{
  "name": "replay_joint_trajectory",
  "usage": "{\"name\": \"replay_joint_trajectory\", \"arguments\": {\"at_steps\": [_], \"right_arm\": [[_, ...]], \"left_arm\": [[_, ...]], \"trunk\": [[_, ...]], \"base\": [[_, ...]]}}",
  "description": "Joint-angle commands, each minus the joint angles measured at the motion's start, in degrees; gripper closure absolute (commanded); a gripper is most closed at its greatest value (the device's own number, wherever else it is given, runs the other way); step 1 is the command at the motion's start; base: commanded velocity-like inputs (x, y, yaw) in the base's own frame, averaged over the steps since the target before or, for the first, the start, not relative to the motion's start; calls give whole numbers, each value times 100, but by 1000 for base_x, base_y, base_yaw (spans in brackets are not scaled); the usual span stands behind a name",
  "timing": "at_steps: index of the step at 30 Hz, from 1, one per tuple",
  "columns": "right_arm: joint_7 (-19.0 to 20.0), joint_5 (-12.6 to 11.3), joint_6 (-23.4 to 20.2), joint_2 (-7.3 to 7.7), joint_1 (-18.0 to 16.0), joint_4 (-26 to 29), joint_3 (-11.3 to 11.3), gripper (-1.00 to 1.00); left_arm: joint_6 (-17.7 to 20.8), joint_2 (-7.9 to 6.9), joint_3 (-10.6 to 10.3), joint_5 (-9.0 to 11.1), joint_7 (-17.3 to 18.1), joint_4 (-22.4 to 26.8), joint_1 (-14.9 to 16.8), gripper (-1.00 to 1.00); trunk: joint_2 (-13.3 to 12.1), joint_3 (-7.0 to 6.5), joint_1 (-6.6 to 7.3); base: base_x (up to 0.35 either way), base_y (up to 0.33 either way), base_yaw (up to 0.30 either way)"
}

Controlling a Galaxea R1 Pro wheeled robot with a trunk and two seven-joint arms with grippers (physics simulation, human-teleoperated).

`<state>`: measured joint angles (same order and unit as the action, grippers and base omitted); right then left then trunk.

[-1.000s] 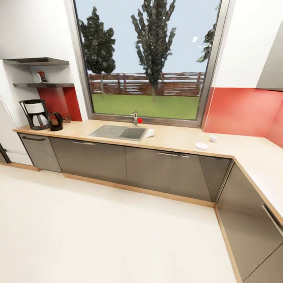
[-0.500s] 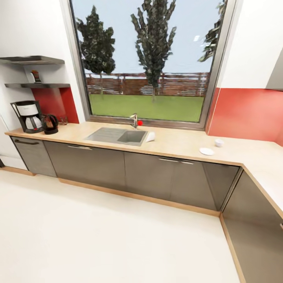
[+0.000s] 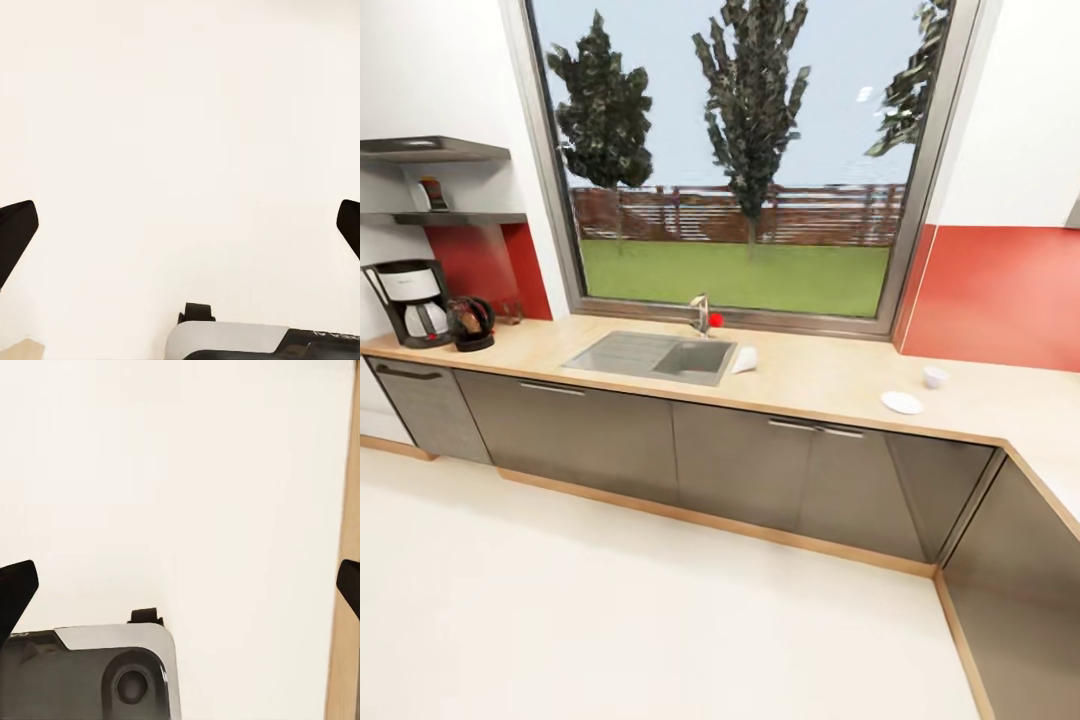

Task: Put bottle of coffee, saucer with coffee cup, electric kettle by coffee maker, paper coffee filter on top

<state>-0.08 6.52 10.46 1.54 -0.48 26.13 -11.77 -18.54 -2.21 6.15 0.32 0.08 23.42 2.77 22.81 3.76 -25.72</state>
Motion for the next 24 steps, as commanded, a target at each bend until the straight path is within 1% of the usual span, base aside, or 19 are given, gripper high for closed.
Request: {"name": "replay_joint_trajectory", "arguments": {"at_steps": [1,24], "right_arm": [[-1,60,18,-4,-5,-3,-30,-100],[-1,60,18,4,-5,-3,-32,-100]], "left_arm": [[-18,1,8,3,1,-4,5,-100],[-18,1,9,3,-3,-4,5,-100]], "trunk": [[11,12,-7],[11,12,-7]], "base": [[338,0,0],[338,0,0]]}}
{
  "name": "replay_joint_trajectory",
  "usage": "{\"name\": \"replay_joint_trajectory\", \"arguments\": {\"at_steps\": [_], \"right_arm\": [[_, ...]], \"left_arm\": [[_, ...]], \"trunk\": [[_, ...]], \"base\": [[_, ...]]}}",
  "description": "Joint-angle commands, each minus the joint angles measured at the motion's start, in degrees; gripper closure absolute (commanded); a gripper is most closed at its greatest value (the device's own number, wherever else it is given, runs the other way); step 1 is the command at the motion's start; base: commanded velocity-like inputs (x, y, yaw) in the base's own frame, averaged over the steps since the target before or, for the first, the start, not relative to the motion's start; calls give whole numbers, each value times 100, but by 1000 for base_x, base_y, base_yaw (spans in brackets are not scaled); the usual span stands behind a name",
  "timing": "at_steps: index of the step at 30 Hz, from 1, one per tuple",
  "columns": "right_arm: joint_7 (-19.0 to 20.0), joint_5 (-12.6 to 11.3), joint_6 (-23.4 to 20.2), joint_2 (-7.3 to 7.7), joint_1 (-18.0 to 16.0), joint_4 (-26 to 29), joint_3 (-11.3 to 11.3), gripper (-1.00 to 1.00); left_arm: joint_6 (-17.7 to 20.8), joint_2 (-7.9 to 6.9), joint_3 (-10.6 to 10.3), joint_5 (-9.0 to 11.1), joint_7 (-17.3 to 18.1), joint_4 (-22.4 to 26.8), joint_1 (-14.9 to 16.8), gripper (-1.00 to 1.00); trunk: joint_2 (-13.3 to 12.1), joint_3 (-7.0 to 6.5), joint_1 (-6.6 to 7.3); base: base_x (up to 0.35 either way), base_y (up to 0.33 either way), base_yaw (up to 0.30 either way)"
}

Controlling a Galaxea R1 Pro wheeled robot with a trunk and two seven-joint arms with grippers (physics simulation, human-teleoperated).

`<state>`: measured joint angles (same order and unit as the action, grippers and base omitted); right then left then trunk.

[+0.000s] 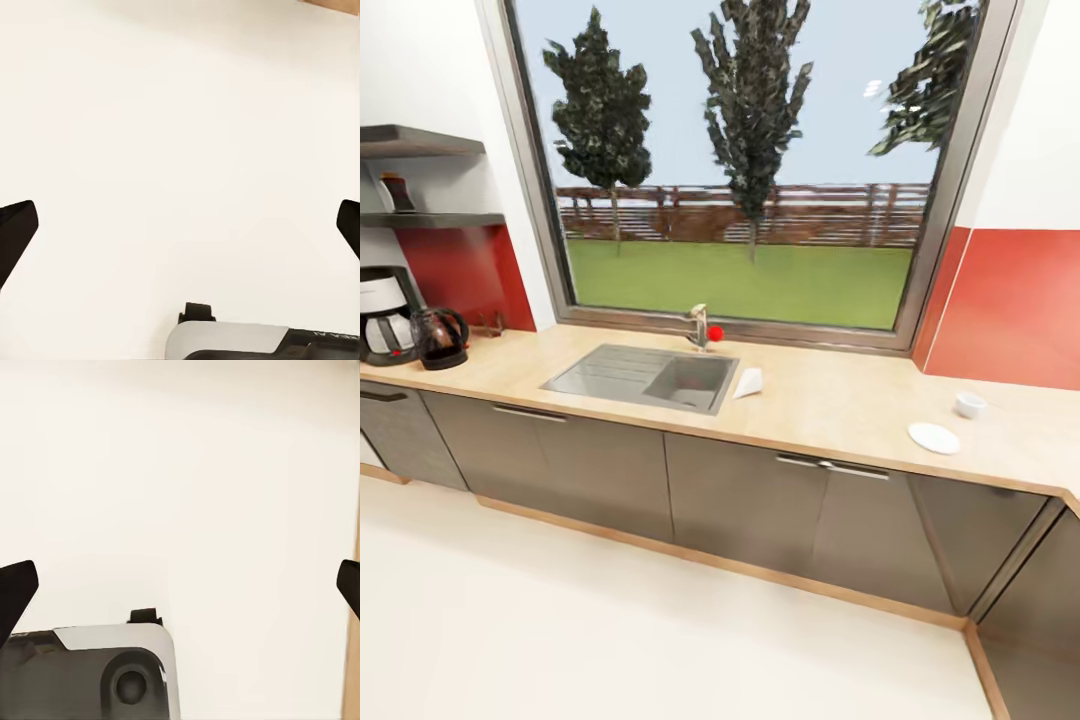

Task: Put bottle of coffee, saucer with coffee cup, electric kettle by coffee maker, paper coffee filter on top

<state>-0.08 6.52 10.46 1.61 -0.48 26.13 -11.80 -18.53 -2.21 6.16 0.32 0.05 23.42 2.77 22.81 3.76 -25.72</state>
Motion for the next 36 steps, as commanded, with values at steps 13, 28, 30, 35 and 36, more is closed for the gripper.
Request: {"name": "replay_joint_trajectory", "arguments": {"at_steps": [13,28,30,35,36], "right_arm": [[16,28,9,-12,-6,69,-32,-100],[-5,16,10,-22,-8,800,-33,-100],[-6,10,9,-139,-12,1436,-22,-100],[-12,20,-4,-671,-13,2864,5,-100],[-11,22,-14,-753,-14,3181,10,-100]], "left_arm": [[-9,-335,245,14,-34,-3,4,-100],[6,-521,887,-90,-16,-792,4,-100],[11,-636,865,-211,-14,-1075,5,-100],[55,-721,859,-494,-14,-1234,5,-100],[65,-723,856,-555,-17,-1251,5,-100]], "trunk": [[11,12,-7],[11,12,-7],[11,12,-7],[11,12,-7],[11,12,-7]], "base": [[338,0,0],[270,0,0],[142,0,0],[97,0,0],[42,0,0]]}}
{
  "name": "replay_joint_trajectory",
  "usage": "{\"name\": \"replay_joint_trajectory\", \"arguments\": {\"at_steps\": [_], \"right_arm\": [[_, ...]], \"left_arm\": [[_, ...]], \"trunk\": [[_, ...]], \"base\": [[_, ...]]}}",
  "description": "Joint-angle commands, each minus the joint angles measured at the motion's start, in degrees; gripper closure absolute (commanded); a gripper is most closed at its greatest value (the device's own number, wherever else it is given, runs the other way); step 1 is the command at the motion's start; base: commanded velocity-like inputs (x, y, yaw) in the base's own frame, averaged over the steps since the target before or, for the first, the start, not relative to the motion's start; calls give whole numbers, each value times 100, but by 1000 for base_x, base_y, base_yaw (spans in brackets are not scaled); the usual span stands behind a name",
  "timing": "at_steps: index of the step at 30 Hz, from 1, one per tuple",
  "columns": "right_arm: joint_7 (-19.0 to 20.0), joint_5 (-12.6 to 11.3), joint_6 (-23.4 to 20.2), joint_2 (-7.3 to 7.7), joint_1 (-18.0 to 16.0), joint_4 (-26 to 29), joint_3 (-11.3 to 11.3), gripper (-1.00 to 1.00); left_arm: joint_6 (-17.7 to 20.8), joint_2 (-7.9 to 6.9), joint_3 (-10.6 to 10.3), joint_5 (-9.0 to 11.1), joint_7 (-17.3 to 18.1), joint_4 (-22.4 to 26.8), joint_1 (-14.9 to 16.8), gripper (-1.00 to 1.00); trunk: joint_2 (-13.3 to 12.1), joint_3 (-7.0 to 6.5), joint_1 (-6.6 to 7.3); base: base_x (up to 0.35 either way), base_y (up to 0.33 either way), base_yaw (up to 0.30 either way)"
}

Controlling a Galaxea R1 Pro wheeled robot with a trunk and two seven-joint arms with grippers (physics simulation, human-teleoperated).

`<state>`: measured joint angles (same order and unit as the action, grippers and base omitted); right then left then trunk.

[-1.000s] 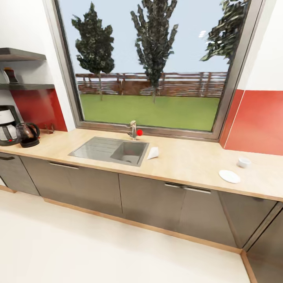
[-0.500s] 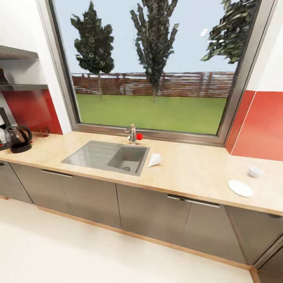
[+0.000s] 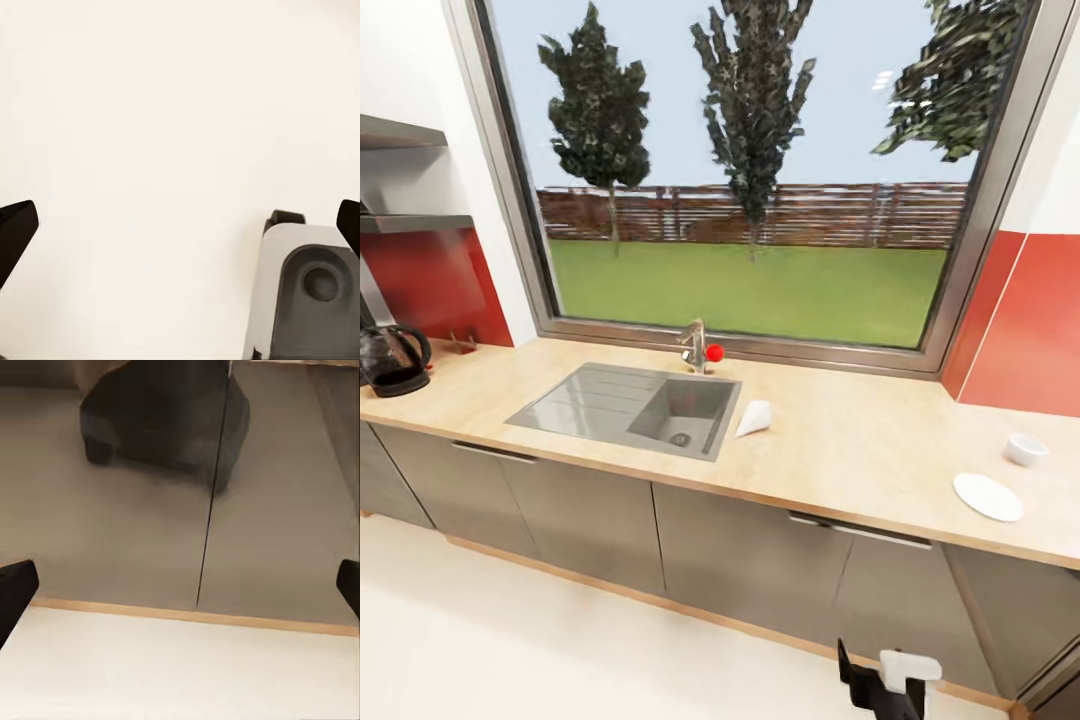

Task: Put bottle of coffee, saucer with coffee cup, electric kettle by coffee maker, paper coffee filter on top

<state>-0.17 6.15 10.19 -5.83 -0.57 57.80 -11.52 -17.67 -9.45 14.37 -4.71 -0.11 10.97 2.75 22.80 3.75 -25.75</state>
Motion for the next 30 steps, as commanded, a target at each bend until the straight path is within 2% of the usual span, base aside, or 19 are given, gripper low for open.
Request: {"name": "replay_joint_trajectory", "arguments": {"at_steps": [1,4,9,10,13,18,20,21,22,23,25,29,30], "right_arm": [[-1,59,6,-65,-4,284,-12,-100],[-2,61,-14,-138,-4,851,47,-100],[-13,61,-93,-167,-4,1725,568,-100],[-16,58,-198,-170,-4,2021,771,-100],[-11,49,-401,-174,-6,2445,973,-100],[-11,38,-563,-204,-207,2640,1120,-100],[-15,40,-666,-231,-513,2641,1136,-100],[-13,42,-938,-245,-881,2622,1144,-100],[-6,43,-1469,-255,-1393,2595,1149,-100],[-5,43,-1610,-256,-1535,2588,1149,-100],[-3,49,-2061,-259,-2068,2539,1151,-100],[-1,56,-2366,-250,-2827,2163,1147,-100],[-1,57,-2383,-249,-2921,2081,1147,-100]], "left_arm": [[-14,-1,34,-111,-8,-24,6,-100],[-1,-29,40,-243,-62,-154,6,-100],[7,-197,40,-311,-296,-572,-6,-100],[8,-252,40,-316,-383,-740,-13,-100],[8,-289,45,-314,-499,-977,-18,-100],[9,-281,48,-313,-617,-1272,-26,-100],[9,-277,48,-312,-632,-1315,-51,-100],[9,-265,53,-312,-636,-1337,-99,-100],[10,-262,55,-312,-641,-1351,-149,-100],[12,-265,58,-310,-644,-1353,-157,-100],[15,-276,69,-302,-648,-1357,-175,-100],[24,-278,81,-290,-648,-1360,-185,-100],[30,-277,81,-289,-648,-1362,-187,-100]], "trunk": [[12,13,-4],[12,13,-4],[12,13,-4],[12,13,-4],[12,13,-4],[12,13,-4],[12,13,-4],[12,13,-4],[12,13,-4],[12,13,-4],[12,13,-4],[12,13,-4],[12,13,-4]], "base": [[27,0,0],[13,0,0],[3,0,0],[0,0,0],[0,0,0],[0,0,0],[0,0,0],[0,0,0],[0,0,0],[0,0,0],[38,0,0],[213,0,0],[288,0,0]]}}
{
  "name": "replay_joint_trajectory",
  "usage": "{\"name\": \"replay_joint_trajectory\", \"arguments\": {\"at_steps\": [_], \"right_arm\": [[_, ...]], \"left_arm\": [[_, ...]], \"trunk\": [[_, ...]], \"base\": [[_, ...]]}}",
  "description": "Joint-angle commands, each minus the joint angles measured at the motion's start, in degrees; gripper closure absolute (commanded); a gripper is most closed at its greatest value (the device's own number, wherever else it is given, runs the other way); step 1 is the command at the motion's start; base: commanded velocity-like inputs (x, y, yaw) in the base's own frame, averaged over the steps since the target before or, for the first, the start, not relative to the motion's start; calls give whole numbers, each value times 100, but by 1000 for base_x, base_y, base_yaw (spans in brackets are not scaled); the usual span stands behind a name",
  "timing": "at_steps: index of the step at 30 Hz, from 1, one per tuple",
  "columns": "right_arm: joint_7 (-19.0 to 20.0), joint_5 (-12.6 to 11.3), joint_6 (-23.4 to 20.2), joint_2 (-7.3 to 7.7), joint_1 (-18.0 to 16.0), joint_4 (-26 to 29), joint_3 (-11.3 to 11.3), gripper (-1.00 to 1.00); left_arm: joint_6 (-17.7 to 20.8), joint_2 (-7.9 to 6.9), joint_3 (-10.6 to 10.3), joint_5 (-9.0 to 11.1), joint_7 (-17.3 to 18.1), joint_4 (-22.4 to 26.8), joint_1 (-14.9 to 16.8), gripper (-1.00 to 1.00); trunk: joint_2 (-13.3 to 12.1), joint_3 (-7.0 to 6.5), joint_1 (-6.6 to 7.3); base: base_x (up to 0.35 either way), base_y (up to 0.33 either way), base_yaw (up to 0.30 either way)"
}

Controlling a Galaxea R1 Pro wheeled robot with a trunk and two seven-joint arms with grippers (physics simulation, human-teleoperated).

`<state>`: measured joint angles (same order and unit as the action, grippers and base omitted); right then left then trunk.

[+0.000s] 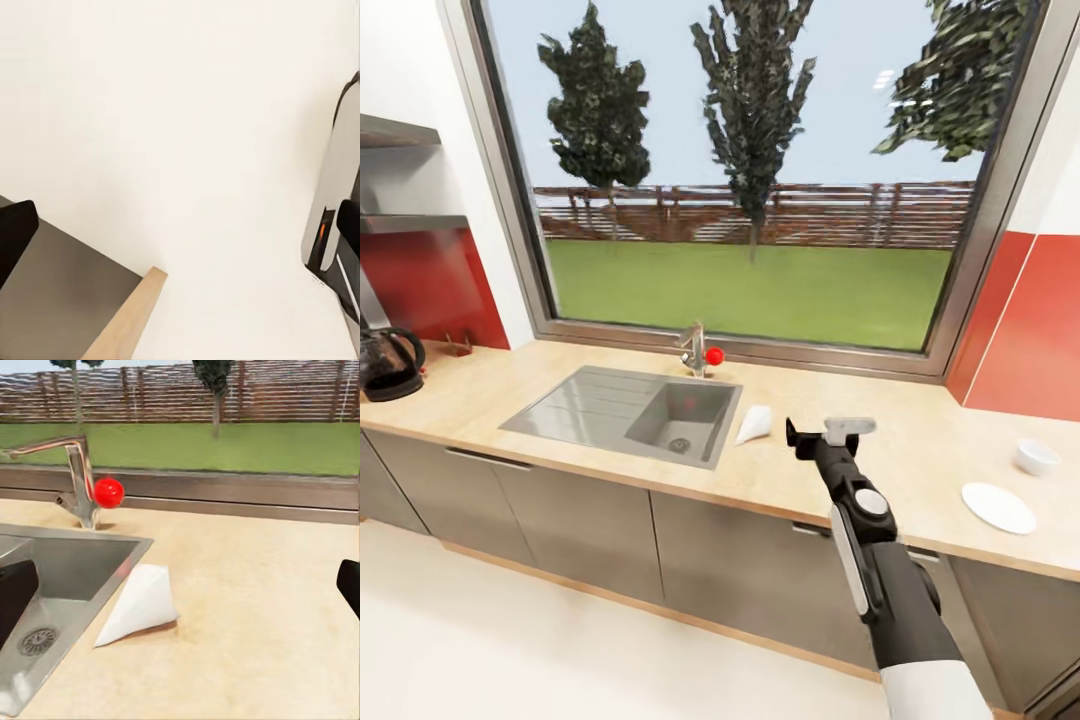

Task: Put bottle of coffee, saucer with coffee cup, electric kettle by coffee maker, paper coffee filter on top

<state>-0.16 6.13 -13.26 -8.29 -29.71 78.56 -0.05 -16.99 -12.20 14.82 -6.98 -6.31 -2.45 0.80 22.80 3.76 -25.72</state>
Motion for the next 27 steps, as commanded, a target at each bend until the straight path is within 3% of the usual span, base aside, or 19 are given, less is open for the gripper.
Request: {"name": "replay_joint_trajectory", "arguments": {"at_steps": [1,5,15,19,24,27], "right_arm": [[-1,65,-63,5,-182,-172,-4,-100],[33,71,-92,41,-533,-624,-30,-100],[68,61,-95,317,-631,-988,-5,-100],[67,57,-91,338,-632,-1093,2,-100],[9,25,-106,200,-624,-952,-159,-100],[43,23,-107,274,-624,-943,-256,-100]], "left_arm": [[-7,1,37,-60,-28,-21,5,-100],[318,19,51,-53,-43,-19,1,-100],[593,17,48,-60,-45,7,8,-100],[603,10,23,-65,-41,2,8,-100],[626,48,41,-47,-40,71,46,-100],[632,47,45,-48,-39,74,46,-100]], "trunk": [[12,12,-7],[12,12,-7],[12,12,-7],[12,12,-7],[12,12,-7],[12,12,-7]], "base": [[306,0,0],[324,0,0],[336,0,0],[337,0,0],[309,0,0],[332,0,0]]}}
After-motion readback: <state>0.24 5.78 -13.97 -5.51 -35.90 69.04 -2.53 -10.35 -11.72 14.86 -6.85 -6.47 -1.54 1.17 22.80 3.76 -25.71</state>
